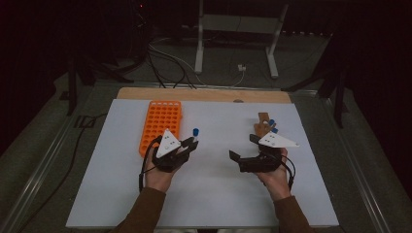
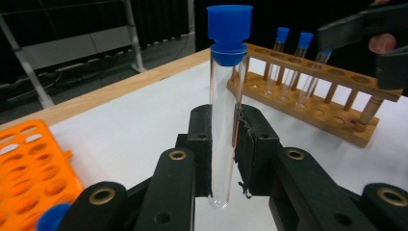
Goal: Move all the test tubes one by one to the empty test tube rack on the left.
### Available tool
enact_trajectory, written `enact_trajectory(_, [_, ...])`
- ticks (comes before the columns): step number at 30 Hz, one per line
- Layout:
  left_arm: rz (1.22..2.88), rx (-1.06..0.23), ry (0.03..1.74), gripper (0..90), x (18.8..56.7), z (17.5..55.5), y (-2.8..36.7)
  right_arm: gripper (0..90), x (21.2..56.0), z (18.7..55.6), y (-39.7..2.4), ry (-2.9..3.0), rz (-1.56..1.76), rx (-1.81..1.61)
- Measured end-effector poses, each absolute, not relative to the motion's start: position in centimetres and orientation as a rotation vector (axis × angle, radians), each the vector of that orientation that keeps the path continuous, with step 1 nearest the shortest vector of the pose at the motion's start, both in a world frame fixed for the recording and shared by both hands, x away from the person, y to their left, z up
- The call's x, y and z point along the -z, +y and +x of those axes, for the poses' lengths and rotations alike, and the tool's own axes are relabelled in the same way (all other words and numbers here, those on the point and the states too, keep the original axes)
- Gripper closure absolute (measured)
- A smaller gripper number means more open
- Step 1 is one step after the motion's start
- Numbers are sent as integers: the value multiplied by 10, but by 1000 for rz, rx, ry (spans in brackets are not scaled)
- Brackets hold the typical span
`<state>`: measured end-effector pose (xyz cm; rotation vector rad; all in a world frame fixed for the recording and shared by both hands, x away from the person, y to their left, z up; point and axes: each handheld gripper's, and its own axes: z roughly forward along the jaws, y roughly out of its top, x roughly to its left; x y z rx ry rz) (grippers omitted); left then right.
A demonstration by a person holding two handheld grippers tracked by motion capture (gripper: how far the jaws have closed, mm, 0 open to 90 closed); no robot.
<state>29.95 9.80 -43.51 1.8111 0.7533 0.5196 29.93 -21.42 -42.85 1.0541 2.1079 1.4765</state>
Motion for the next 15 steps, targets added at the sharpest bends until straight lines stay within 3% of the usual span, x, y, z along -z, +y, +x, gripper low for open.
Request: enact_trajectory(15, [1787,-539,810,780,434,302,122,0,435,294,-236,2071,1100,-1455])
